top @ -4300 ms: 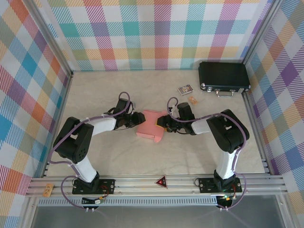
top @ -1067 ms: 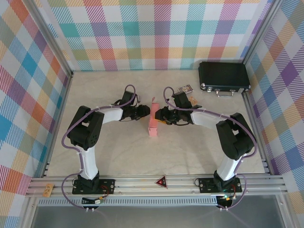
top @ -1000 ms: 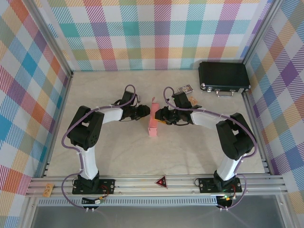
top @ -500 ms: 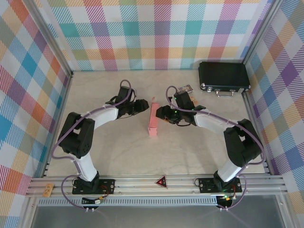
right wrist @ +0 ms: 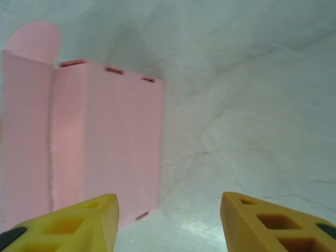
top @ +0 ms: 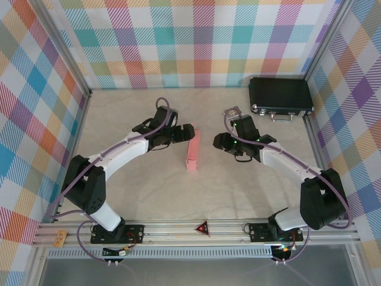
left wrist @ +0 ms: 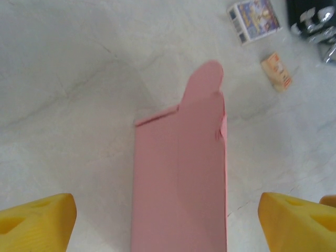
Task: Fold the paper box
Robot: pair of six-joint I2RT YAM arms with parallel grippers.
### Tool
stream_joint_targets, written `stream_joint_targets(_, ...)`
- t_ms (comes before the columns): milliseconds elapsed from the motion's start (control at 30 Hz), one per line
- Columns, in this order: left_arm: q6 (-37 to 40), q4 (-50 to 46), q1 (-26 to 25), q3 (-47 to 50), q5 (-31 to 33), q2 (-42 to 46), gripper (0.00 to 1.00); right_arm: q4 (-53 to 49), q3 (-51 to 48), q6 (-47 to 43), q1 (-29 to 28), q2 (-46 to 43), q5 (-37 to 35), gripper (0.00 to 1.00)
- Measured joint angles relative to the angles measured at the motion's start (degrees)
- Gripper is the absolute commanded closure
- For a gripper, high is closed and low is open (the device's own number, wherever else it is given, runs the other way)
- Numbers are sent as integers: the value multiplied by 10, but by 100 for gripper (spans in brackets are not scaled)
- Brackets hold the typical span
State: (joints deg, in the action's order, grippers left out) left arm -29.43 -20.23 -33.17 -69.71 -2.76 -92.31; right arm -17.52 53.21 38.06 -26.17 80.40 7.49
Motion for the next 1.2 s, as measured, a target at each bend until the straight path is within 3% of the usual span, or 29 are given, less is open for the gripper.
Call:
stream_joint_targets(133, 9, -41, -29, -36, 36, -20, 6, -14, -20, -5, 16, -17, -10, 46)
stream_joint_targets(367, 42, -96, -60, -107, 59, -102, 9, -18, -30, -9, 23, -30, -11, 46)
stream_joint_targets(733, 107, -171, -75, -187, 68, -174, 34, -19, -38, -9, 26, -31, -10, 45)
stream_joint_targets(1200, 203, -223, -88, -225, 92, -192, 49, -18, -42, -8, 30, -31, -10, 45)
